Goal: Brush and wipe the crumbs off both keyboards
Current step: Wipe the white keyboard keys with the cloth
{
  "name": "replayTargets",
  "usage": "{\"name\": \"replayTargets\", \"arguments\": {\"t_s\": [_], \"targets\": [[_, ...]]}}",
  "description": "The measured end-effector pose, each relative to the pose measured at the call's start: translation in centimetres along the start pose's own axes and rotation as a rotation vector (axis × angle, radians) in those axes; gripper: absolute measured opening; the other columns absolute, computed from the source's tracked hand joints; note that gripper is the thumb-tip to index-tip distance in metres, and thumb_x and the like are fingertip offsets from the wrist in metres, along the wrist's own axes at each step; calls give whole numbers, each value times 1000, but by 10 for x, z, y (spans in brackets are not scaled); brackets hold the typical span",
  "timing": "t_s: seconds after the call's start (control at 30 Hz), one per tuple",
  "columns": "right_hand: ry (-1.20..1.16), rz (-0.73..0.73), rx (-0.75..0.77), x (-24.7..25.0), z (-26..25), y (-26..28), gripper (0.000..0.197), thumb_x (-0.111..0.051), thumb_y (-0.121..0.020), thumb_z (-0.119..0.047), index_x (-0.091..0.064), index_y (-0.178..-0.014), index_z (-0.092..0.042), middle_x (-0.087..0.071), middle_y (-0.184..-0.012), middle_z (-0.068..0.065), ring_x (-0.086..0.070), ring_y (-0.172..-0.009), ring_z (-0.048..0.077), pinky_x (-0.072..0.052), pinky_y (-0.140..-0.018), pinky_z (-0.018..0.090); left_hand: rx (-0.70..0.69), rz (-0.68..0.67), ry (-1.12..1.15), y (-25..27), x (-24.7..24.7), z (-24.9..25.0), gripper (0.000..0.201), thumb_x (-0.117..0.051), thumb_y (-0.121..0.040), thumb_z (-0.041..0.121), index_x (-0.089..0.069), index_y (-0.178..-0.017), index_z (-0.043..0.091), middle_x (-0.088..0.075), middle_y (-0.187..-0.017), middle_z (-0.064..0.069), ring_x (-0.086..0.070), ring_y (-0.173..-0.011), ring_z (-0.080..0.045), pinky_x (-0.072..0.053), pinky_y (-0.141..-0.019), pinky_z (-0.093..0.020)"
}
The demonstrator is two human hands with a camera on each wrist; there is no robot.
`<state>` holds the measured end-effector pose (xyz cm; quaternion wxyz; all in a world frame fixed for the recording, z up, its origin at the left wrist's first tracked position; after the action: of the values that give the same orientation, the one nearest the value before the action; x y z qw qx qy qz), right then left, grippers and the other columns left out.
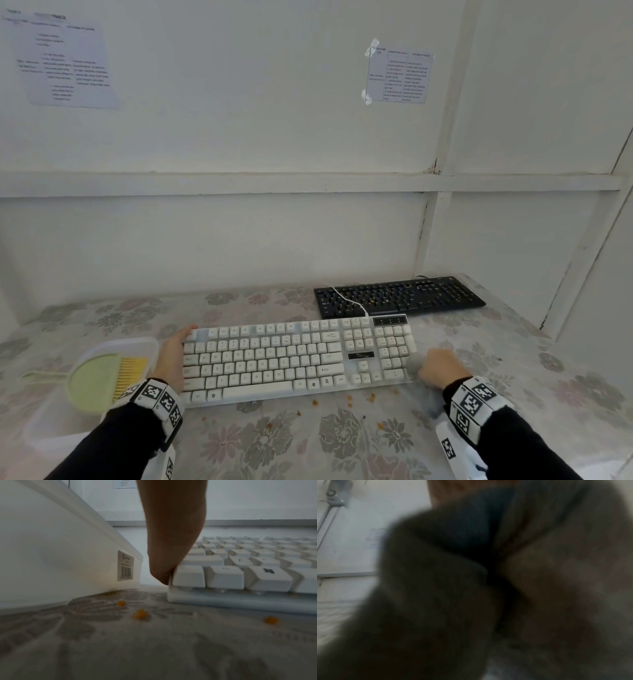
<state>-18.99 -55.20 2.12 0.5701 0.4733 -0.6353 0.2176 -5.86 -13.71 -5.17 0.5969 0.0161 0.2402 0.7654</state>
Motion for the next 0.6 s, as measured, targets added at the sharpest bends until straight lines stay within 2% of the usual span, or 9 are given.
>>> {"name": "replayTargets", "arguments": {"t_s": [0.07,0.13,0.17,0.23,0.3,0.4,0.47,0.53,0.6], "targets": [[-25,-4,-12,7,-2,2,26,-45,-93,-14,-55,-114,-3,-56,-124,12,-57,-107,21,-44,-80,22,0,8,-5,2,-1,1,32,-54,-88,45,-68,-105,22,-69,-83,-16,-65,-77,-34,-50,-84,-56],[-129,68,53,14,-11,2,15,-45,-93,-15,-57,-95,-7,-62,-113,13,-59,-83,17,-44,-68,21,-3,24,-12,5,-3,1,26,-53,-90,43,-67,-97,23,-69,-72,-13,-64,-72,-33,-51,-80,-51],[-192,117,114,16,-18,0,12,-45,-93,-15,-55,-93,-8,-62,-109,14,-55,-76,15,-43,-66,21,-4,19,-14,6,-4,1,24,-52,-90,43,-67,-94,24,-69,-69,-13,-63,-70,-32,-52,-79,-50],[-246,224,234,16,-36,-6,7,-47,-93,-15,-48,-97,-10,-58,-108,12,-48,-79,15,-39,-69,23,5,10,-26,11,-5,3,24,-53,-89,43,-67,-93,23,-69,-72,-14,-64,-69,-32,-51,-81,-52],[-262,275,309,11,-58,-12,15,-49,-92,-16,-47,-103,-7,-53,-112,13,-43,-85,17,-35,-74,24,10,8,-12,12,-4,4,29,-54,-88,45,-67,-98,21,-67,-83,-17,-65,-73,-33,-49,-85,-57],[-246,242,340,-2,-85,-15,26,-47,-93,-13,-43,-117,-2,-47,-118,17,-47,-92,23,-38,-76,25,24,27,2,7,2,3,40,-58,-82,50,-66,-107,19,-66,-95,-20,-65,-84,-37,-46,-90,-63],[-233,202,324,-10,-92,-14,29,-46,-94,-11,-39,-120,-2,-45,-120,18,-52,-97,27,-42,-77,27,50,23,-1,9,1,3,40,-59,-82,51,-68,-103,17,-68,-93,-19,-65,-84,-37,-46,-91,-62],[-225,173,297,-17,-93,-11,30,-46,-94,-10,-37,-122,-4,-46,-121,18,-53,-99,26,-45,-79,29,56,8,-25,12,0,3,37,-56,-85,49,-69,-89,15,-69,-81,-18,-66,-76,-35,-48,-90,-57],[-191,127,262,-23,-88,-6,38,-47,-93,-10,-34,-129,-5,-47,-125,16,-54,-103,25,-46,-81,28,61,6,-51,11,-1,3,37,-56,-85,49,-69,-83,15,-69,-77,-18,-65,-73,-34,-48,-89,-56]]}}
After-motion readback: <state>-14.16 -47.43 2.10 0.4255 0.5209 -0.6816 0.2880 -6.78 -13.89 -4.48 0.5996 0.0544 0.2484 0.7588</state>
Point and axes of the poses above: each hand's wrist, its own y-axis away from the middle knuckle, its own x-axis out of the back of the hand, z = x × y, the point moved 1 cm from there along -y, towards the middle knuckle
